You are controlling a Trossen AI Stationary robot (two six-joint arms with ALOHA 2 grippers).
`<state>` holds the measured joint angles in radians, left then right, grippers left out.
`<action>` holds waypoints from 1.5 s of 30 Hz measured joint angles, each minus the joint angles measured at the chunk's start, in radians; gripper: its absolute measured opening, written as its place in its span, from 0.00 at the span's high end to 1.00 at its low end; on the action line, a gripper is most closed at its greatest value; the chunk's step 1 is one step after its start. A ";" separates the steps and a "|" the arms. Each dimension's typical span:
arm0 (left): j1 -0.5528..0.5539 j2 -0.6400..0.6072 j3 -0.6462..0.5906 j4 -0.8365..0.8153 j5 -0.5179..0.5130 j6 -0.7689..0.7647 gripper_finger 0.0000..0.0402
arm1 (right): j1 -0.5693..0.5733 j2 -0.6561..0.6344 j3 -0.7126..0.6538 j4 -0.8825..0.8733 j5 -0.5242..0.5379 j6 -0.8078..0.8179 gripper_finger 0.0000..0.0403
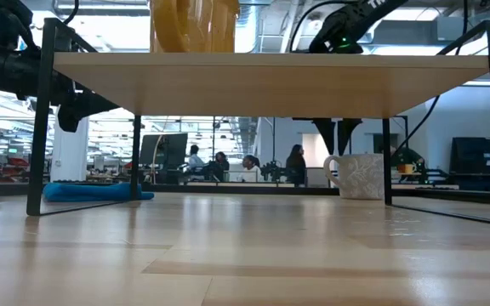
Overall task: Stack small to large cups/mugs on shelf
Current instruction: Put the gray cup on the shelf
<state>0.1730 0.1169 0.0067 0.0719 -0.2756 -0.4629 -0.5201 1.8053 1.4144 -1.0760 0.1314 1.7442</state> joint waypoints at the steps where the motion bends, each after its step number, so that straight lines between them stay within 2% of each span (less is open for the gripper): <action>1: 0.000 0.000 0.000 0.000 0.000 0.000 0.55 | -0.002 0.000 0.000 0.000 0.000 0.001 0.72; 22: 0.000 0.000 0.000 0.000 -0.001 0.000 0.55 | -0.001 0.033 0.000 0.010 -0.022 -0.025 0.72; 31: 0.000 0.000 0.000 0.000 -0.001 0.000 0.55 | 0.003 0.027 0.000 -0.086 -0.015 -0.031 0.72; 45: 0.000 0.000 0.000 0.001 -0.001 0.000 0.55 | 0.003 0.027 0.000 -0.152 0.008 -0.183 0.72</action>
<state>0.1729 0.1172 0.0064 0.0726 -0.2768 -0.4633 -0.5175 1.8320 1.4139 -1.2281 0.1392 1.5617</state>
